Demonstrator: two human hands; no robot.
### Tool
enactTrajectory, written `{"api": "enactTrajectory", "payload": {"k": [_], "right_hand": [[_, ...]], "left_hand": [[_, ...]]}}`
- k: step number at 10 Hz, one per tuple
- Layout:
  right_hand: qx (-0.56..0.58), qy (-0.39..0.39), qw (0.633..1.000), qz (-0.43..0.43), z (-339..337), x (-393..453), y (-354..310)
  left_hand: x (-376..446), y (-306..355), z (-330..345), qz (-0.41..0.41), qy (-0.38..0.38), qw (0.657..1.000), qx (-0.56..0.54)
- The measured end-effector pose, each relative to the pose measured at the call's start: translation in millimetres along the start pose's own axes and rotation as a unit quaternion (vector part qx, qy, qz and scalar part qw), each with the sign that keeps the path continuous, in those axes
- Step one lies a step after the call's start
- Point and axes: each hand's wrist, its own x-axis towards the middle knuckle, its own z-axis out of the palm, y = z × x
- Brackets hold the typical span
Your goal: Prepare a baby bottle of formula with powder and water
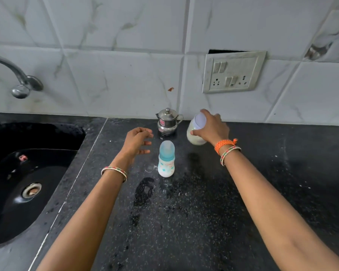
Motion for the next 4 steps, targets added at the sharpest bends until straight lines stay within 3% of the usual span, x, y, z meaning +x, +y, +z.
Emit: {"api": "enactTrajectory", "payload": {"k": [1, 2, 4], "right_hand": [[-0.029, -0.003, 1.0, 0.001, 1, 51, -5], [-0.036, -0.056, 0.998, 0.011, 23, 92, 1], [-0.039, -0.031, 0.999, 0.001, 56, 116, 16]], "left_hand": [[21, 10, -2, 0.024, -0.021, 0.999, 0.028], [40, 11, -6, 0.034, -0.015, 0.999, 0.035], [56, -1, 5, 0.054, 0.034, 0.998, -0.008]]}}
